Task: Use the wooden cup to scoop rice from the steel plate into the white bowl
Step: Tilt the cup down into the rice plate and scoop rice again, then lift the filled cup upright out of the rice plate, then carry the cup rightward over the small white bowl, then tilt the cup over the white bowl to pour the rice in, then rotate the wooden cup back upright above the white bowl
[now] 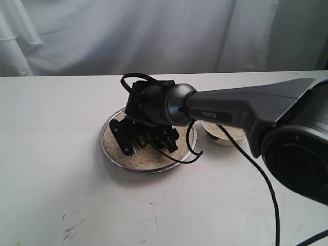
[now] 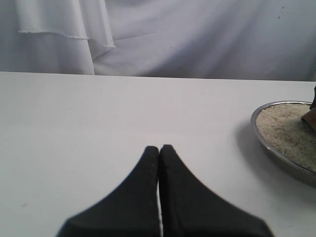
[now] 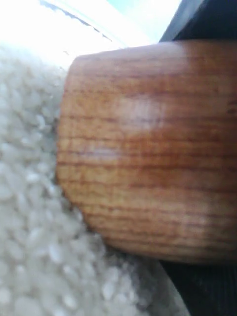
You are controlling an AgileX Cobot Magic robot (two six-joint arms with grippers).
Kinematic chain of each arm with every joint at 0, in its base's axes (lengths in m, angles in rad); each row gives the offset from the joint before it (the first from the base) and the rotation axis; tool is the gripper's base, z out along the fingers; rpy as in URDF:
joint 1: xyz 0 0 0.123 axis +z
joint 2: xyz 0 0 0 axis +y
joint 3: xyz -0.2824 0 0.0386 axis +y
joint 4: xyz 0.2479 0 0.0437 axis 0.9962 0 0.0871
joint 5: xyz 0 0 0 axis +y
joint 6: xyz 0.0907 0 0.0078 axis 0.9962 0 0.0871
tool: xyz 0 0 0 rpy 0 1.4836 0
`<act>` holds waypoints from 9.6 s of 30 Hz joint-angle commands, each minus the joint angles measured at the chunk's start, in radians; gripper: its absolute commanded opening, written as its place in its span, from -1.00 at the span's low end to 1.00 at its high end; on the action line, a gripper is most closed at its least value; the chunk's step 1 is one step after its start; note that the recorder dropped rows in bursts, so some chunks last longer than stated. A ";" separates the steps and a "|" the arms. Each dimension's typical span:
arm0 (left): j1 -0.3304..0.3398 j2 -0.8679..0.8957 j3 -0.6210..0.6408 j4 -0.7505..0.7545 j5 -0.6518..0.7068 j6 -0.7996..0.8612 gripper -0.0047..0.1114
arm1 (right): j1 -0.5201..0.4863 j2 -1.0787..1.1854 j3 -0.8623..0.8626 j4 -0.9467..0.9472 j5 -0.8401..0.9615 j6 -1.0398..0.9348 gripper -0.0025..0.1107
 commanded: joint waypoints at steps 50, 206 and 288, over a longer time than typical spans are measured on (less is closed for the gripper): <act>-0.002 -0.005 0.005 -0.001 -0.006 -0.003 -0.92 | -0.319 -0.002 -0.020 1.439 -0.120 -0.739 -0.96; -0.002 -0.005 0.005 -0.001 -0.006 -0.003 -0.92 | -0.545 -0.406 0.284 0.650 0.123 -0.301 -0.96; -0.002 -0.005 0.005 -0.001 -0.006 -0.003 -0.92 | -0.382 -0.453 0.284 0.238 0.166 -0.085 -0.96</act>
